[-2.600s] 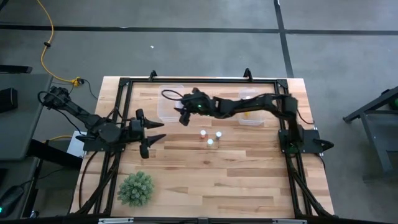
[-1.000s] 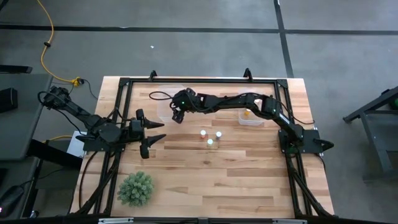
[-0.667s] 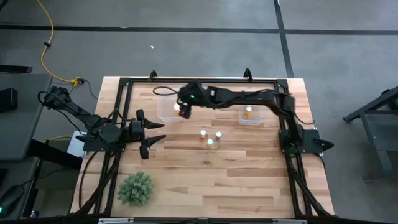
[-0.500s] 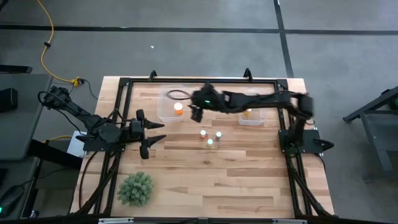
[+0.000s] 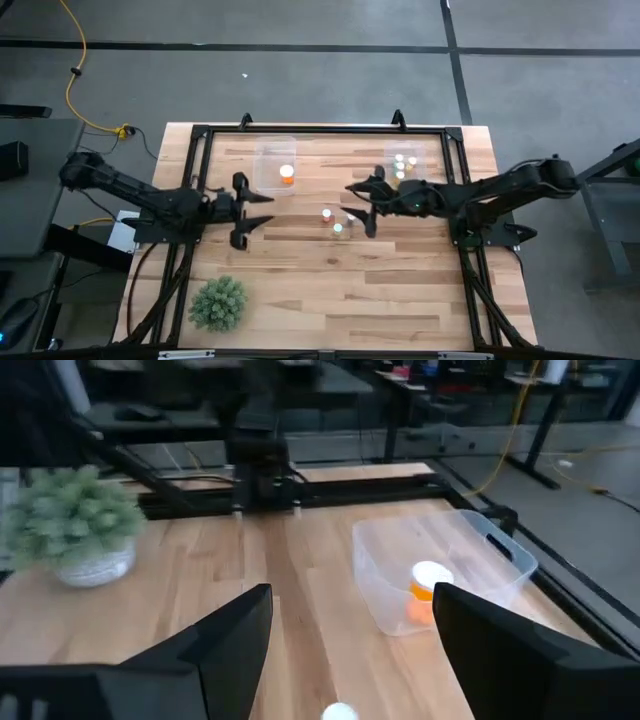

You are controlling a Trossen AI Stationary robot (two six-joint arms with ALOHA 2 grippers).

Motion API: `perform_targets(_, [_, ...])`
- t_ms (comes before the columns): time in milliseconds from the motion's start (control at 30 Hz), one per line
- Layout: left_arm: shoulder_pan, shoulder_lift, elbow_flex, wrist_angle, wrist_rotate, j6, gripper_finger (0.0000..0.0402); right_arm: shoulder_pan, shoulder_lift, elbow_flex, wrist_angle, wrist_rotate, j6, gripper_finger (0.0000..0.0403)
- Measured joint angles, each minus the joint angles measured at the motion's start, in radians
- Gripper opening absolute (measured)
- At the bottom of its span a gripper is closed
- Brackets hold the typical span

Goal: Pick and place medicine bottles into bin by pill shape (circle, oval)
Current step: Put the blue capsule bottle into the left transparent bin

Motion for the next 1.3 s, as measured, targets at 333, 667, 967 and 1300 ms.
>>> perform_targets(333, [0.126,0.026,-0.016,-0.012,0.101,-0.052,0.0196,0.037,-0.039,-0.02,-0.003,0.024,-0.038,0.027])
perform_targets(667, [0.109,0.026,-0.015,-0.013,0.095,-0.074,0.0196,0.036,-0.038,-0.02,-0.022,0.025,-0.044,0.027])
perform_targets(967, [0.106,0.026,-0.015,-0.013,0.093,-0.116,0.0196,0.036,-0.038,-0.02,-0.131,0.024,0.023,0.027])
perform_targets(1300, [0.084,0.026,-0.014,-0.007,0.093,-0.113,0.0196,0.01,0.013,-0.019,-0.377,0.002,0.24,0.027])
